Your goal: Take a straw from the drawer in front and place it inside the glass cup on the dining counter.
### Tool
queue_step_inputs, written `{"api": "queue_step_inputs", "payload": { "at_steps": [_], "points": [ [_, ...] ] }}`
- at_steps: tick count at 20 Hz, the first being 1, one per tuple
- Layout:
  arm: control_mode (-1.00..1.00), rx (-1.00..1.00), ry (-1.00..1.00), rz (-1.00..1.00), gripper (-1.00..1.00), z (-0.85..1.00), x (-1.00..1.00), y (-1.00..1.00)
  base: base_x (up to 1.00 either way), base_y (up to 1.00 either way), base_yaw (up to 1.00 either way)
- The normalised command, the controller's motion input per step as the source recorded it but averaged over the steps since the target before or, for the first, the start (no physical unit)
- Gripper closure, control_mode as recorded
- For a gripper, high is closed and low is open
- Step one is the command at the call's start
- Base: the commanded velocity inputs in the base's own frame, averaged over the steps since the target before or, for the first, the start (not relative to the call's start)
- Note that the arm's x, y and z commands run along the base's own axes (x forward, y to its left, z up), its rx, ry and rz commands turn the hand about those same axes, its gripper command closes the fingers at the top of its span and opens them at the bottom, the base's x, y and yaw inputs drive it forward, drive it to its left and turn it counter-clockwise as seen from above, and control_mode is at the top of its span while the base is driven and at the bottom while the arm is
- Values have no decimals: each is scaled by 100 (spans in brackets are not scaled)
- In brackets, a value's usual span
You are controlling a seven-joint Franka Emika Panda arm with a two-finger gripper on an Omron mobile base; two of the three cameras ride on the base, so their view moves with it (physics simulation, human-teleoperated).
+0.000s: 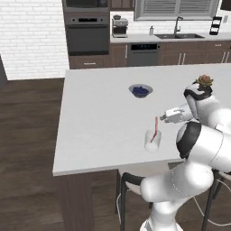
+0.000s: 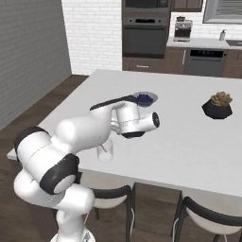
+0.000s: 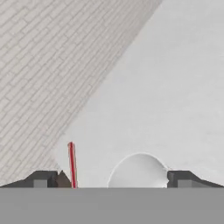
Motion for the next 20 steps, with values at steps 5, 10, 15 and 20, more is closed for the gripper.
{"api": "queue_step_inputs", "payload": {
  "at_steps": [5, 10, 15, 20],
  "points": [
    [-100, -16, -11, -8, -100, 76, -65, -23, 0, 0, 0],
    [-100, -15, -5, -9, -100, 93, -77, -6, 0, 0, 0],
    [-100, -18, 0, -11, -100, 98, -82, 4, 0, 0, 0],
    [-100, -23, 6, -14, -100, 66, -68, 40, 0, 0, 0]
  ]
}}
